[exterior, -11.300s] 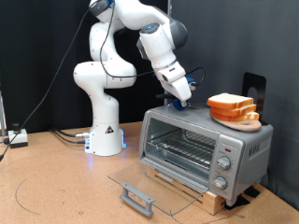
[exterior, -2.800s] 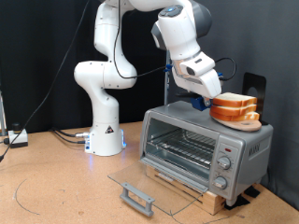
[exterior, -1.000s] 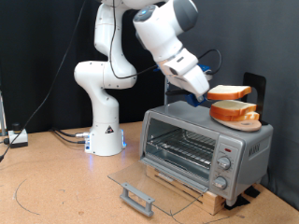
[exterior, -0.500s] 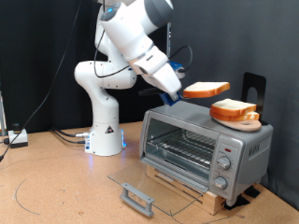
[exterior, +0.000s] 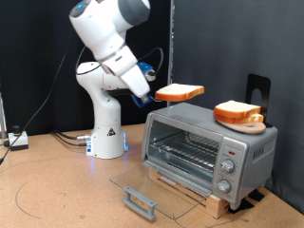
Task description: Make a piece of toast with the oven
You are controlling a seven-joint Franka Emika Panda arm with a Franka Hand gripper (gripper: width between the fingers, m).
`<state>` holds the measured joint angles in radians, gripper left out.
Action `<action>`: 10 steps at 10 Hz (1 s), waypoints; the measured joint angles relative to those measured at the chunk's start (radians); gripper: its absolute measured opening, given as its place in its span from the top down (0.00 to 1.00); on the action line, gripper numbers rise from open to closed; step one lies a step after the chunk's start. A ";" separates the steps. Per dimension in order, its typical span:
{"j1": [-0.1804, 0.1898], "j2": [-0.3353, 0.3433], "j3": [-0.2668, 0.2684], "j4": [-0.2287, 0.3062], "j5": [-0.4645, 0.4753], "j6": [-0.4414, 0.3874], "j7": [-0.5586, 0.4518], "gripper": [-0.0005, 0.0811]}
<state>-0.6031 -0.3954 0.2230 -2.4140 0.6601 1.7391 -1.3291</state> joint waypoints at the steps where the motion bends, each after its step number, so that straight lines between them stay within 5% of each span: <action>1: -0.016 0.000 -0.025 0.000 -0.014 -0.009 -0.020 0.48; 6: -0.087 0.010 -0.114 0.007 -0.085 -0.014 -0.075 0.48; 10: -0.081 0.010 -0.083 -0.036 -0.121 0.070 -0.200 0.48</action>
<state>-0.6844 -0.3852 0.1396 -2.4501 0.5392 1.8096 -1.5295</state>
